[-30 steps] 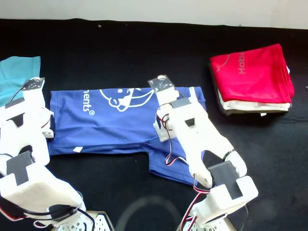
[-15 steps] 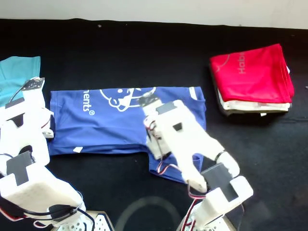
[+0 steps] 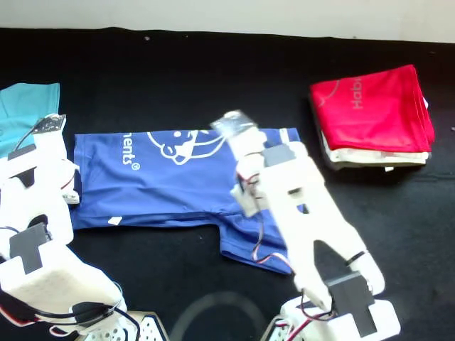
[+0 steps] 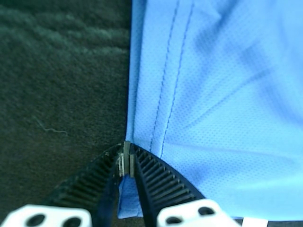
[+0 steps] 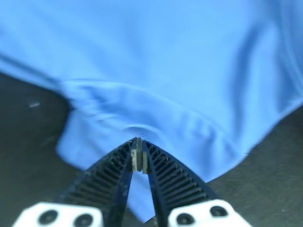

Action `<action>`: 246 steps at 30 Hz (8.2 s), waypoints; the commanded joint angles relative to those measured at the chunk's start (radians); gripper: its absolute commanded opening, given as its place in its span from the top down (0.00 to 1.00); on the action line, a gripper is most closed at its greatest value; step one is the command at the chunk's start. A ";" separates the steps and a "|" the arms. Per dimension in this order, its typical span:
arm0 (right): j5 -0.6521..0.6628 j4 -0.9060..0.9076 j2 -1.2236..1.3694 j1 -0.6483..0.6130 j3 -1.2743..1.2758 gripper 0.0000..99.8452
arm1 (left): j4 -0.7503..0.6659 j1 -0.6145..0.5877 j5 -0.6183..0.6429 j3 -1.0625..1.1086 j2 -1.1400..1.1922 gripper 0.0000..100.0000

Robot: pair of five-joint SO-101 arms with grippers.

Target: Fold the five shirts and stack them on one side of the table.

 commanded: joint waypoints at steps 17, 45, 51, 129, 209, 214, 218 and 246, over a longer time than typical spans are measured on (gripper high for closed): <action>0.035 -0.341 -0.045 0.048 0.308 0.99 | -0.014 -0.005 -0.003 0.010 -0.001 0.99; 0.034 -0.120 -0.295 -0.147 0.188 0.99 | -0.017 -0.005 -0.003 0.010 0.001 0.99; 0.031 -0.265 -0.200 -0.162 0.286 0.99 | -0.017 -0.005 -0.003 0.010 0.001 0.99; 0.049 0.225 -0.354 -0.179 0.120 0.94 | -0.176 0.130 -0.060 0.432 -0.444 0.99; 0.382 0.036 0.601 0.077 -0.730 0.99 | -0.270 0.133 -0.061 0.522 -0.443 0.99; 0.381 0.036 0.628 0.067 -0.746 0.91 | -0.270 0.133 -0.061 0.522 -0.443 0.99; 0.296 0.030 0.627 0.081 -0.766 0.78 | -0.270 0.133 -0.061 0.522 -0.443 0.99; 0.028 0.041 0.530 -0.193 -0.538 0.99 | -0.272 0.133 -0.061 0.522 -0.443 0.99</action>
